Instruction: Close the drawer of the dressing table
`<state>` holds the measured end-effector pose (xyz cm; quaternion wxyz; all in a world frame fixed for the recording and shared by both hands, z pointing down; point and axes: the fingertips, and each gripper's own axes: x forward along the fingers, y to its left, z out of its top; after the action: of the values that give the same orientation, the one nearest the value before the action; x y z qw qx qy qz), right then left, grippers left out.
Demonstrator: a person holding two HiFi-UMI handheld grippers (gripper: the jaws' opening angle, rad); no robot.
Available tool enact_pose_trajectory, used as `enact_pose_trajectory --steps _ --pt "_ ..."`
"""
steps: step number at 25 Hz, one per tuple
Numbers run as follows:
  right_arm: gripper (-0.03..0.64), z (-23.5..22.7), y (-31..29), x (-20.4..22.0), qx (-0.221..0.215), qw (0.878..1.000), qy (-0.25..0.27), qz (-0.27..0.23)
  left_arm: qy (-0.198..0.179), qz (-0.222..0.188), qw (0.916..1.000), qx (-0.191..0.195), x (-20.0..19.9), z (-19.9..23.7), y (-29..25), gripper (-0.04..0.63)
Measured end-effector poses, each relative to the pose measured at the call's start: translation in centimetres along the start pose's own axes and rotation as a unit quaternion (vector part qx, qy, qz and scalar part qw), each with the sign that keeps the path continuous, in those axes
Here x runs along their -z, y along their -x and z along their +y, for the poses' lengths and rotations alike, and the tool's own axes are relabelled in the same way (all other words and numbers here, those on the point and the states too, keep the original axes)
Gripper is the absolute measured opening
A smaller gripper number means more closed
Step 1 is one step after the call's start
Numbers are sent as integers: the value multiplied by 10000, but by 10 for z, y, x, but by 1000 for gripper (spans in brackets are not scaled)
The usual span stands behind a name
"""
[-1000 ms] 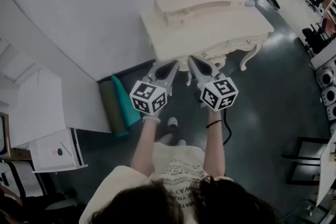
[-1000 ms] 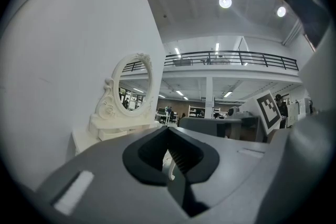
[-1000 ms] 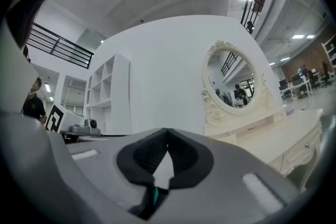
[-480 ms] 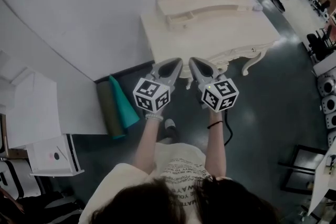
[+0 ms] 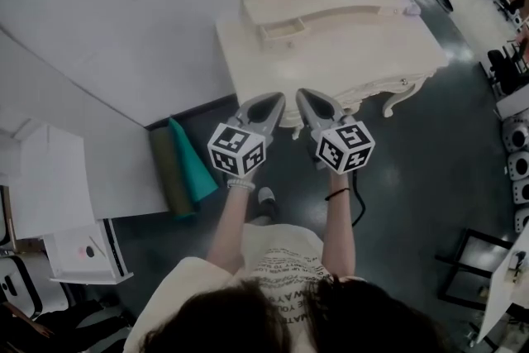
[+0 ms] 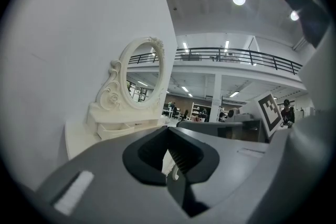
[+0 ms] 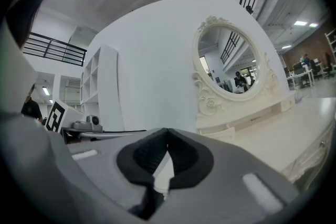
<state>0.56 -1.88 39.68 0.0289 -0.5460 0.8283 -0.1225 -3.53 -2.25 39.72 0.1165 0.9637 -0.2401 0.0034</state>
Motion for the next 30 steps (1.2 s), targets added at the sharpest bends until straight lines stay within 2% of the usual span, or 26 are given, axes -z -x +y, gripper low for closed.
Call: enact_pose_trajectory --steps 8,18,30 --pt "3 -22 -29 -9 -7 10000 -38 69 2 -38 10000 43 -12 24 -26 -9" --pt "3 -38 -48 -1 -12 9997 -155 162 75 65 10000 5 -4 44 -39 -9" --pt "3 -72 -77 -1 -204 9985 -239 438 219 179 9993 -235 0 66 -68 -8"
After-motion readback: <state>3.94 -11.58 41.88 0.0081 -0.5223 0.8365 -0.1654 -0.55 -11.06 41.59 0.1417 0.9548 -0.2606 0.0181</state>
